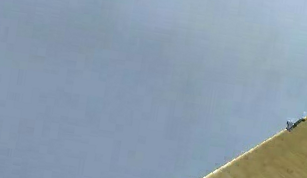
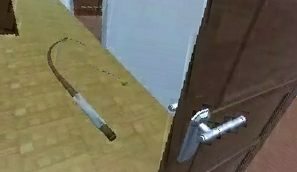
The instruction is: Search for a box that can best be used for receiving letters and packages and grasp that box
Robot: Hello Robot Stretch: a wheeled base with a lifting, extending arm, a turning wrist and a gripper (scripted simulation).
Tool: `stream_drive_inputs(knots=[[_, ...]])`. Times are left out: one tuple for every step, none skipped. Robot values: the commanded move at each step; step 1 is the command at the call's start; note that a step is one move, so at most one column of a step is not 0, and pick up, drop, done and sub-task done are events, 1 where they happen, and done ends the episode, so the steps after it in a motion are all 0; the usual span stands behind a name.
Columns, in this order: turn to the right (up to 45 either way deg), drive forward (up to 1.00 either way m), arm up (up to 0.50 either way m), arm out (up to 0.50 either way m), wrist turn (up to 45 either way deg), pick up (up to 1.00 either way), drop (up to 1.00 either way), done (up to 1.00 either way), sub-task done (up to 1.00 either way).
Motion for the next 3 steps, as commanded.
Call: stream_drive_inputs(knots=[[45.0,0.0,0.0,0.0,0.0,0.0,0.0,0.0,0.0],[0.0,0.5,0.0,0.0,0.0,0.0,0.0,0.0,0.0],[24.0,0.0,0.0,0.0,0.0,0.0,0.0,0.0,0.0]])
